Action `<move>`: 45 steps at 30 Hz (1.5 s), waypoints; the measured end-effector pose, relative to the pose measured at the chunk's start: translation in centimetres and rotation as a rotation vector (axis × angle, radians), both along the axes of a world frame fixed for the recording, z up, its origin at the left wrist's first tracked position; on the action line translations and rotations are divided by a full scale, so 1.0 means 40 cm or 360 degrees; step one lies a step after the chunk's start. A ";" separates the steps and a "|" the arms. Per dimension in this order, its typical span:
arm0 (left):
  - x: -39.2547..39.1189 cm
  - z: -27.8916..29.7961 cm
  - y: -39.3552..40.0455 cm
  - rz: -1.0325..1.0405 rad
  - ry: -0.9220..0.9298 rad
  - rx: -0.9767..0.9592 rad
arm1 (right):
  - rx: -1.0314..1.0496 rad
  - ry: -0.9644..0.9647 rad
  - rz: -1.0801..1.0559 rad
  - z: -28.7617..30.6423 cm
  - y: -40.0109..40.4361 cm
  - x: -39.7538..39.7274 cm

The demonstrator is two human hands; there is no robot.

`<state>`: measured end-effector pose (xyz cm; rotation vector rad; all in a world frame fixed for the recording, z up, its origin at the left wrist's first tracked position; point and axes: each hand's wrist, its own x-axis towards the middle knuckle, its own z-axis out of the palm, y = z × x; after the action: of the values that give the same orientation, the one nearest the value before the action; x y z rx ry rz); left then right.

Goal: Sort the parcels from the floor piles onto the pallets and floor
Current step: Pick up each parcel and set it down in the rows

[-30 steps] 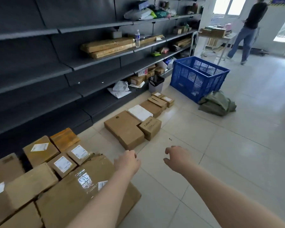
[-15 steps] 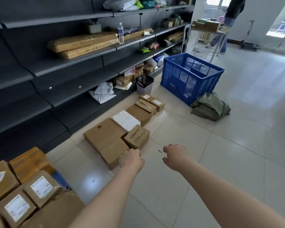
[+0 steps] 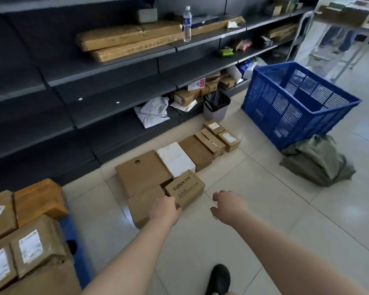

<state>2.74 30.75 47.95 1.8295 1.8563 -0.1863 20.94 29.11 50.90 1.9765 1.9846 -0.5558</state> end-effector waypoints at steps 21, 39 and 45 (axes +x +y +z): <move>0.187 -1.209 0.643 0.1398 -0.0429 -0.0453 | -0.0332 0.0405 -0.0493 -1.270 0.840 0.185; 0.208 -1.292 0.562 0.2050 -0.1053 0.0054 | 0.0100 0.1104 -0.1093 -1.326 0.772 0.200; 0.077 -0.650 0.360 0.2051 -0.1029 0.0274 | 0.0117 0.1243 -0.0919 -0.686 0.572 0.104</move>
<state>5.84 45.16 21.96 0.3622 2.1376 0.9075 25.10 51.99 23.46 2.6573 1.7429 -1.6138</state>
